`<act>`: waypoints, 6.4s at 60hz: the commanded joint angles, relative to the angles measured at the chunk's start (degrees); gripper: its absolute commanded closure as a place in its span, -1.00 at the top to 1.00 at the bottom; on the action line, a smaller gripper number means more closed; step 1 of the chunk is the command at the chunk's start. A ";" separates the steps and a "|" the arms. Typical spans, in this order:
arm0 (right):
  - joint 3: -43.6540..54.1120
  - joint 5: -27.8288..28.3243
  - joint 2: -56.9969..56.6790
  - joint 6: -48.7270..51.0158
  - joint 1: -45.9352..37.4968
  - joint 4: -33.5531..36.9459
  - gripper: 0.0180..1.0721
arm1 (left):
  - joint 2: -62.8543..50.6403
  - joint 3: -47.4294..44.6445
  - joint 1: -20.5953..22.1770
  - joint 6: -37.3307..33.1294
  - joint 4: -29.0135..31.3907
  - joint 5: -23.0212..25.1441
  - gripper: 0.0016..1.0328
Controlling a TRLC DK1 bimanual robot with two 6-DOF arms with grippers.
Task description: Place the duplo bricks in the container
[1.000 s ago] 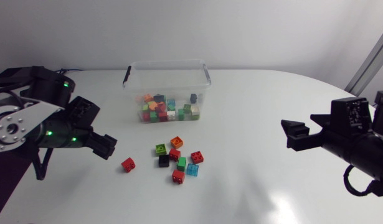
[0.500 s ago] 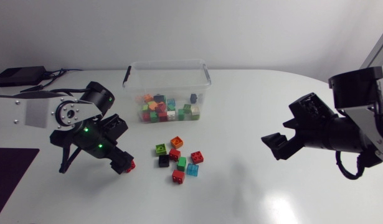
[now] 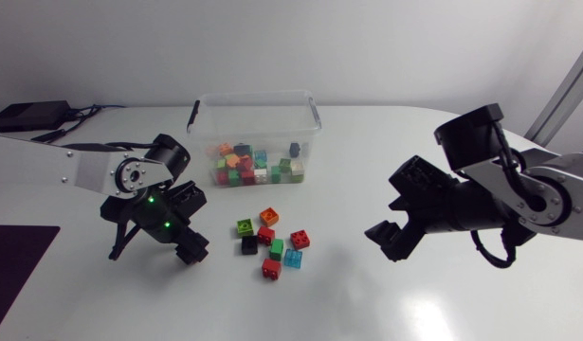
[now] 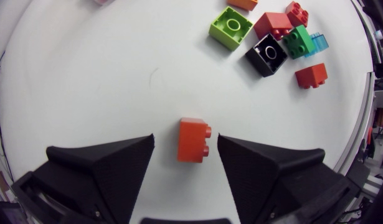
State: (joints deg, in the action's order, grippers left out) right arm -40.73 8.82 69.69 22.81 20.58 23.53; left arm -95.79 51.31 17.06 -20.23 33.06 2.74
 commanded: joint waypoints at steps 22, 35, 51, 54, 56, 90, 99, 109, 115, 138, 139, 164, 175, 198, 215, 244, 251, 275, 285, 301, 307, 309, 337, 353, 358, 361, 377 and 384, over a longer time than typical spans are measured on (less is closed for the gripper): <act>-3.74 2.61 8.36 4.09 5.17 -3.14 0.79 | -3.18 0.81 0.61 -2.36 -0.19 0.16 -0.50; -8.31 6.21 18.29 13.58 5.96 -3.23 0.80 | 2.18 0.46 0.17 -4.20 0.78 0.25 -0.51; -15.43 11.31 27.16 26.76 6.40 1.78 0.88 | 11.41 2.30 0.69 -5.61 1.13 3.50 -0.51; -16.84 11.75 28.57 28.96 6.49 3.10 0.88 | 12.73 3.27 0.69 -5.61 1.13 4.55 -0.50; -17.98 12.10 29.80 30.72 6.49 4.16 0.88 | 13.61 4.06 0.69 -5.79 1.13 5.52 -0.50; -31.87 14.65 45.09 44.25 7.90 10.57 0.84 | 12.03 16.45 -4.23 -0.51 -8.63 13.60 -0.50; -35.47 15.79 47.47 46.01 8.78 13.65 0.67 | 11.85 17.33 -5.19 1.24 -11.79 14.40 -0.50; -37.49 16.23 49.93 47.50 8.95 15.58 0.45 | 9.13 19.35 -6.60 2.65 -14.16 15.19 -0.49; -37.32 16.58 50.98 48.21 8.87 15.76 0.20 | 7.99 19.53 -6.69 4.06 -16.89 15.54 -0.49; -37.84 17.64 50.02 48.30 7.63 19.27 -0.54 | 3.24 21.64 -5.28 6.17 -22.51 15.63 -0.48; -37.93 17.72 49.75 48.30 7.46 19.71 -0.55 | 3.15 21.73 -5.28 6.17 -22.51 15.63 -0.48; -36.61 20.89 33.58 45.48 3.42 28.24 -0.56 | -6.52 32.89 -6.07 9.24 -24.80 15.45 -0.42; -37.23 20.89 30.33 42.67 3.15 28.50 -0.56 | -8.98 38.52 -5.02 10.21 -23.21 14.48 -0.36; -47.34 22.91 28.40 27.91 2.10 20.94 -0.56 | -10.91 45.99 -5.37 8.10 -5.90 10.09 0.92; -57.18 22.65 34.28 15.16 2.19 12.42 -0.56 | 3.50 31.04 -4.14 -1.22 0.52 9.65 0.92; -72.12 16.93 49.75 2.59 5.44 4.07 -0.56 | 12.47 8.46 -2.65 -13.52 -1.42 9.65 0.92; -75.99 15.97 53.27 2.07 5.79 4.16 -0.56 | 12.29 5.29 -2.82 -14.49 -4.76 9.65 0.92; -86.18 9.81 62.32 -1.01 5.35 4.07 0.91 | 6.40 -0.60 0.26 -17.56 -10.12 9.65 0.92; -78.71 10.78 54.41 0.75 4.82 3.81 0.91 | 6.14 -4.38 1.93 -21.17 -13.90 10.00 0.92; -55.25 15.17 36.48 4.35 2.54 1.17 0.91 | -1.16 -5.52 -0.45 -24.60 -24.97 11.32 0.92; -47.51 16.84 31.82 6.02 1.57 0.99 0.91 | -4.67 -4.29 -0.89 -26.44 -26.12 14.13 0.91; -45.40 17.11 30.68 6.64 1.31 0.82 0.91 | -5.55 -3.94 -0.89 -26.70 -26.91 14.66 0.91; -24.84 15.26 25.14 6.37 5.70 -3.14 0.90 | -10.56 -0.51 -1.50 -27.94 -32.97 21.69 0.86; -24.48 10.78 31.30 2.07 10.18 -4.46 0.90 | -13.28 0.72 -0.71 -28.11 -32.97 24.33 0.34; -25.19 10.43 32.70 1.10 10.71 -4.11 0.90 | -13.99 1.07 -0.54 -28.46 -32.97 24.50 0.12; -25.36 10.17 33.49 0.48 11.24 -4.11 0.90 | -14.16 1.25 -0.45 -28.55 -32.97 25.38 0.07; -31.69 8.85 39.91 -4.35 12.82 -0.41 0.90 | -14.69 1.43 1.05 -28.55 -32.97 26.44 -0.50; -35.82 8.85 42.98 -6.99 13.70 2.31 0.85 | -13.55 0.81 1.05 -28.81 -31.56 26.44 -0.52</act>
State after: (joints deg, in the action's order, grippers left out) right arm -73.36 17.87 109.93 18.98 33.30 24.14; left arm -108.88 51.40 17.82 -47.72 0.47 28.49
